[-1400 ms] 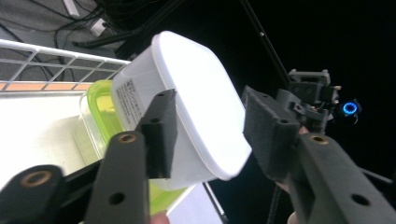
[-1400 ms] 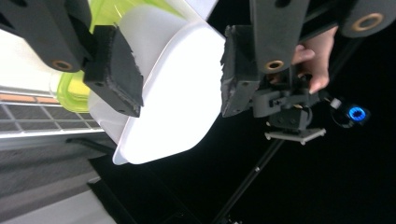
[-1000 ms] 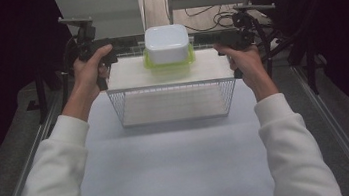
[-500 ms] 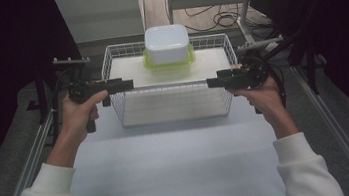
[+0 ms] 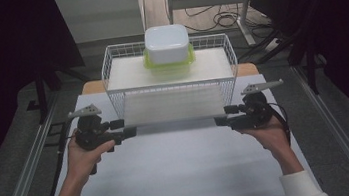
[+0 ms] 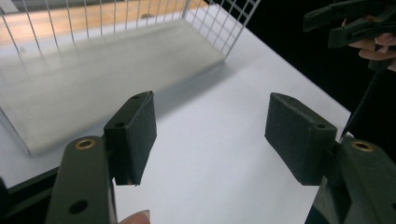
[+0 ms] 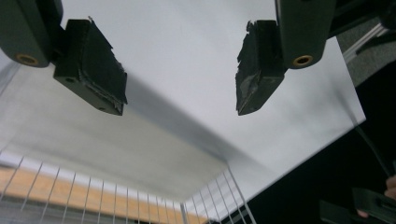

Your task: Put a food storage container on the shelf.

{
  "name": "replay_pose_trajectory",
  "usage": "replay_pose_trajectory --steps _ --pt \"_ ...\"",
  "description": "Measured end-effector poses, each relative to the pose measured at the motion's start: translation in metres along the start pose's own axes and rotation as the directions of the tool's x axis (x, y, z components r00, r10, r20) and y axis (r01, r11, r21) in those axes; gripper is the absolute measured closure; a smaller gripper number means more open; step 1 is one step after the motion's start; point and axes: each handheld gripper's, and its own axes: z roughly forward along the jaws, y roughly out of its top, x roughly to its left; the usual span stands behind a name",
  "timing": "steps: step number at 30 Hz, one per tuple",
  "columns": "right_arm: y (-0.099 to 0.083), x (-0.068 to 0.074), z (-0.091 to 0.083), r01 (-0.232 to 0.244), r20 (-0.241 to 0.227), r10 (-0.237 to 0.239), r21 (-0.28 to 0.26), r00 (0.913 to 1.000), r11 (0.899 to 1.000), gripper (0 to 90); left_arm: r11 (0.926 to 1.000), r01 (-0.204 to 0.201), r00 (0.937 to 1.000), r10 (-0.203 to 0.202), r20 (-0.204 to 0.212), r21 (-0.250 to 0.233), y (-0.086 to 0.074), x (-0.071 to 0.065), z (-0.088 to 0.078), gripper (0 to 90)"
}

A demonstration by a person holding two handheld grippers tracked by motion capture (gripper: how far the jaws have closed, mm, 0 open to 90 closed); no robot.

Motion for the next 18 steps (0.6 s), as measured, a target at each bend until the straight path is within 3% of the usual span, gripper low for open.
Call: replay_pose_trajectory --steps 9,16,18 --pt "-0.052 -0.007 0.011 -0.042 -0.004 0.042 0.024 0.9991 0.999 30.8 0.9977 0.021 0.9991 -0.019 -0.037 0.064 -0.043 0.017 0.017 31.0" --pt "-0.071 -0.01 0.02 -0.017 0.024 0.016 0.043 0.9996 0.999 29.9 0.9967 0.03 0.998 -0.026 -0.057 0.076 -0.065 0.025 0.026 30.1" --pt "-0.078 -0.013 0.025 -0.022 0.036 0.019 0.074 0.9992 0.997 29.7 0.9949 0.031 0.9971 -0.024 -0.072 0.096 -0.071 0.027 0.03 29.4"
